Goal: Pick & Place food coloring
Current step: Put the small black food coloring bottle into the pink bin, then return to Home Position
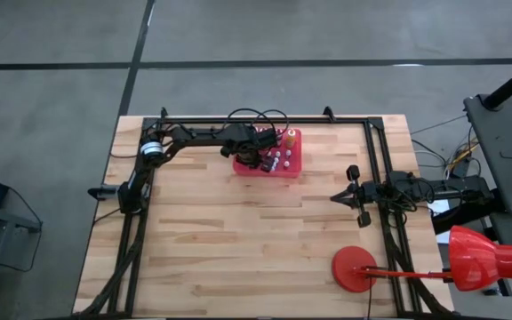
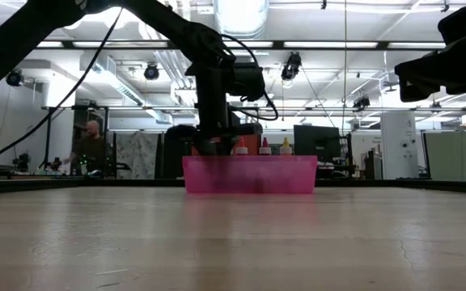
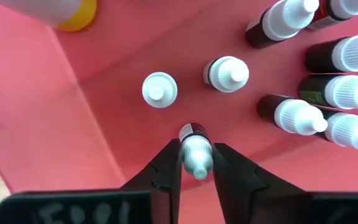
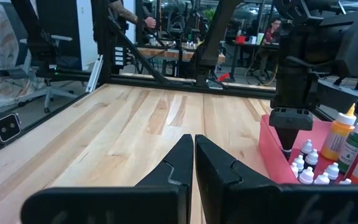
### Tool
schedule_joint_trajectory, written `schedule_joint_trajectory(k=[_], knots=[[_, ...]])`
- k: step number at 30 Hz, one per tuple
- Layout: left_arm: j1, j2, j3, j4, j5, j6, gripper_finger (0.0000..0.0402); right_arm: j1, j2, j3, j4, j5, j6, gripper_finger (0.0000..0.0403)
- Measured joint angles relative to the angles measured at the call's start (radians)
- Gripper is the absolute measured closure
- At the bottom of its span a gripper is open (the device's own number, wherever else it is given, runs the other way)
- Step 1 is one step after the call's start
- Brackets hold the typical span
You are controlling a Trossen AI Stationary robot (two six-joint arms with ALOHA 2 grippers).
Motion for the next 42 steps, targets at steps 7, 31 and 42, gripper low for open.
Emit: schedule_joint_trajectory(k=[7, 31, 42], knots=[[0.0, 0.0, 0.0, 0.001, 0.008, -0.004, 0.0306, -0.001, 0.0, 0.0, 0.0, 0.0, 0.0, 0.0394], [0.001, -0.043, 0.037, -0.075, 0.055, 0.04, 0.0301, 0.0, 0.0, 0.0, 0.0, 0.0, -0.002, 0.0394], [0.0, -0.077, 0.051, -0.088, 0.054, 0.051, 0.0301, 0.0, 0.0, 0.0, 0.0, 0.0, 0.0, 0.0394]])
